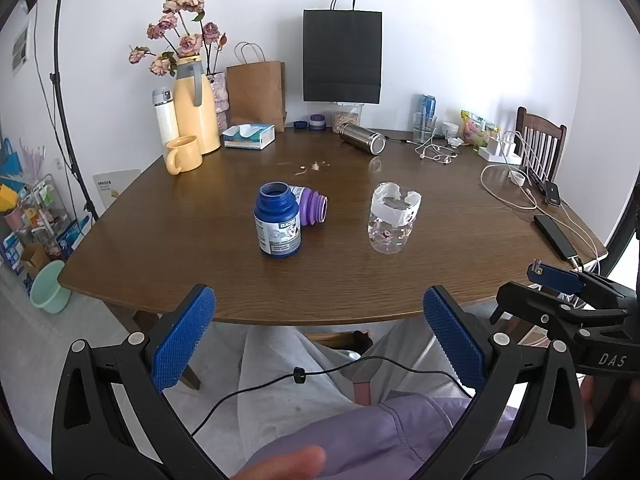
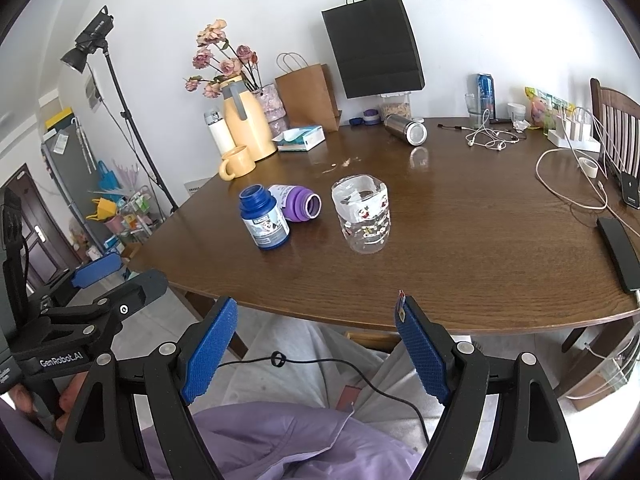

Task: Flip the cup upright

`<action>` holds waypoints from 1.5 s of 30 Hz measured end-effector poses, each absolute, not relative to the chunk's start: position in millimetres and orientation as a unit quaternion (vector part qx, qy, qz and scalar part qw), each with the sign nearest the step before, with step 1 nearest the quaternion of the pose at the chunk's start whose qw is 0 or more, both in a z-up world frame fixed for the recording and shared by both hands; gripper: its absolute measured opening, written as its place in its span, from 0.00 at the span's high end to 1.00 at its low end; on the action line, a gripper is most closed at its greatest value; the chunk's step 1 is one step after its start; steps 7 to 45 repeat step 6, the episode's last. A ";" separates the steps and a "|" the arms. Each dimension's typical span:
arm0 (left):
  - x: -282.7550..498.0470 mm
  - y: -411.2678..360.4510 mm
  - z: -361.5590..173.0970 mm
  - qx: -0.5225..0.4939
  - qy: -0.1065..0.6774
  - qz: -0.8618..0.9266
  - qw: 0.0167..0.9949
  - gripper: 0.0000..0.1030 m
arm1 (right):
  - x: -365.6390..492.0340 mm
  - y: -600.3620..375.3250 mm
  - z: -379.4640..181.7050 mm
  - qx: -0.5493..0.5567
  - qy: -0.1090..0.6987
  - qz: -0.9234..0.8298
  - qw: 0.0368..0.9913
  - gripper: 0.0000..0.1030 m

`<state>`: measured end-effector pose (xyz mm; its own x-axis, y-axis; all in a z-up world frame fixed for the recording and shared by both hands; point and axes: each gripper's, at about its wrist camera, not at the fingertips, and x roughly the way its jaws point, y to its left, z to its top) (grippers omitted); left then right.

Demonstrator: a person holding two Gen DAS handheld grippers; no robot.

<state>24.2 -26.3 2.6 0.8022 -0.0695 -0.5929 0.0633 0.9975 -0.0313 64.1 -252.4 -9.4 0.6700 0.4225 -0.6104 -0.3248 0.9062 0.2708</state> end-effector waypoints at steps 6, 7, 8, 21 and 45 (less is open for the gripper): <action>24.7 -26.5 0.0 -0.007 0.313 -0.031 0.949 0.00 | 63.7 -250.2 -11.9 0.069 0.351 0.205 0.911 0.17; 24.7 -26.5 0.0 -0.007 0.313 -0.031 0.949 0.00 | 63.7 -250.2 -11.9 0.069 0.351 0.205 0.911 0.17; 24.7 -26.5 0.0 -0.007 0.313 -0.031 0.949 0.00 | 63.7 -250.2 -11.9 0.069 0.351 0.205 0.911 0.17; 24.7 -26.5 0.0 -0.007 0.313 -0.031 0.949 0.00 | 63.7 -250.2 -11.9 0.069 0.351 0.205 0.911 0.17; 24.7 -26.5 0.0 -0.007 0.313 -0.031 0.949 0.00 | 63.7 -250.2 -11.9 0.069 0.351 0.205 0.911 0.17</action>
